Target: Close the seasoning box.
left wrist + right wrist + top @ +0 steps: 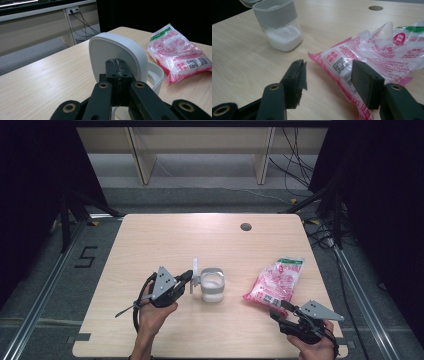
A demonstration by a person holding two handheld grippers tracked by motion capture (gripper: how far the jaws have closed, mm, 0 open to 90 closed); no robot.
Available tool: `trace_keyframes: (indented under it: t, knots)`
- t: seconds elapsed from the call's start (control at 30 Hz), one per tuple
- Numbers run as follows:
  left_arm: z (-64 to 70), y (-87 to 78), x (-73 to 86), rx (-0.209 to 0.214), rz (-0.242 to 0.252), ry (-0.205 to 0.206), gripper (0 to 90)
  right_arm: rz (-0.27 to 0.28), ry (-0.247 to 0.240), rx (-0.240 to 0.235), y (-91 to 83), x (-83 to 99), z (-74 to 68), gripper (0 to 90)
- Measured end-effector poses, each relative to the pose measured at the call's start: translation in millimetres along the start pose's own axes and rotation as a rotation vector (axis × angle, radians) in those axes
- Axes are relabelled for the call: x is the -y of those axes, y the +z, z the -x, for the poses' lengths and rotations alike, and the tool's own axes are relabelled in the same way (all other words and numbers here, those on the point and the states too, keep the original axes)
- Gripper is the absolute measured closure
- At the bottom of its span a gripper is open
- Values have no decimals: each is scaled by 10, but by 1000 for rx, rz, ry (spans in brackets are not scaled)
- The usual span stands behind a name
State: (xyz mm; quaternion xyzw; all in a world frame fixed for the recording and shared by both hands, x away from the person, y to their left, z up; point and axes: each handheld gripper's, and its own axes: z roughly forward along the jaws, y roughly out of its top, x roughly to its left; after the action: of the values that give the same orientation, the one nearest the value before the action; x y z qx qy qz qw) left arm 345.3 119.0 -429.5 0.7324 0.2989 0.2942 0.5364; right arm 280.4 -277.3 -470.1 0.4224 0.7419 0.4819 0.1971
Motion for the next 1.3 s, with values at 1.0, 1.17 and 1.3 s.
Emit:
trace_keyframes:
  t: [1.0,1.17,1.3]
  knots:
    - [182,4,43,124,6,-86,473,-11,-7,-9,7,11,6,436]
    - [208,-26,86,119,2,-77,397,-1,-10,1,7,14,6,422]
    - [216,-38,122,116,-6,-91,347,-17,24,-7,5,17,-10,412]
